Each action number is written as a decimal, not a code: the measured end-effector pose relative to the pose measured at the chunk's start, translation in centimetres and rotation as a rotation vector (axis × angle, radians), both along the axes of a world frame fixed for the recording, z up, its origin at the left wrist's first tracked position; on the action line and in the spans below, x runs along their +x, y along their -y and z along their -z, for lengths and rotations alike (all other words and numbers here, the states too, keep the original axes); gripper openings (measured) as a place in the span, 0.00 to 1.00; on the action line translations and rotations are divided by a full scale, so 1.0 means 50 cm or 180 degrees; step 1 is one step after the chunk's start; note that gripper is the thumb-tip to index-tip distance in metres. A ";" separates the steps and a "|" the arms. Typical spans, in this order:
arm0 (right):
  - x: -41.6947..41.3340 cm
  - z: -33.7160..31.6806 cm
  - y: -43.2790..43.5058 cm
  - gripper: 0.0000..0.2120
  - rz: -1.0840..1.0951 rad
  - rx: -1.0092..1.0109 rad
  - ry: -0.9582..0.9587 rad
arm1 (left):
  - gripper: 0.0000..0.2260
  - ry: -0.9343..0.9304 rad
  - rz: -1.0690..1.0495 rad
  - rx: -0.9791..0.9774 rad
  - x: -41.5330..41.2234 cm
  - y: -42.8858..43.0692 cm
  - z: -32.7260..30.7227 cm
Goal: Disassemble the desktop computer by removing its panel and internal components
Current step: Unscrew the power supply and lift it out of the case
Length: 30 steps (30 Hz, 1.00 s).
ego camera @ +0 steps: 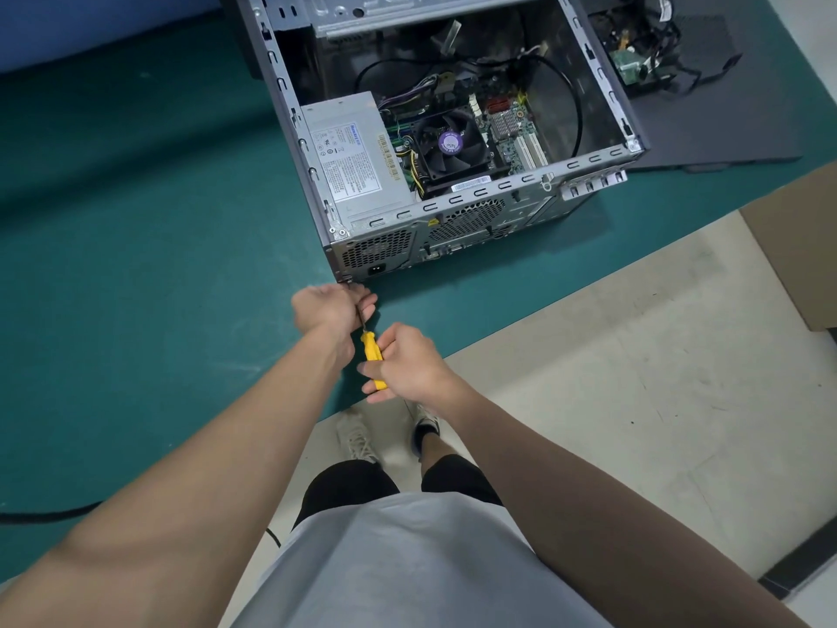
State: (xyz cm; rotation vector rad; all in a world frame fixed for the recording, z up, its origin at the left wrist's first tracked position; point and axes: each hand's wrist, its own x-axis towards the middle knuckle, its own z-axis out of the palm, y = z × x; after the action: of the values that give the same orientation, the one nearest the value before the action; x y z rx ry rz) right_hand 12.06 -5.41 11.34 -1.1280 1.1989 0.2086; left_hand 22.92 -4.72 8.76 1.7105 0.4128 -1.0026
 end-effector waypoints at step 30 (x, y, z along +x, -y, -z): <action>0.000 0.017 0.001 0.06 0.0135 -0.0186 -0.0049 | 0.08 0.0023 -0.0294 0.0078 -0.003 -0.001 0.009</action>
State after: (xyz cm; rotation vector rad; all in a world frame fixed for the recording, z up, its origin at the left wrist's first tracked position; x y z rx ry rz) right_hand 12.08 -5.44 10.50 -1.1525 1.2484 0.1509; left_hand 22.78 -4.65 8.33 1.7010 0.4967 -0.9277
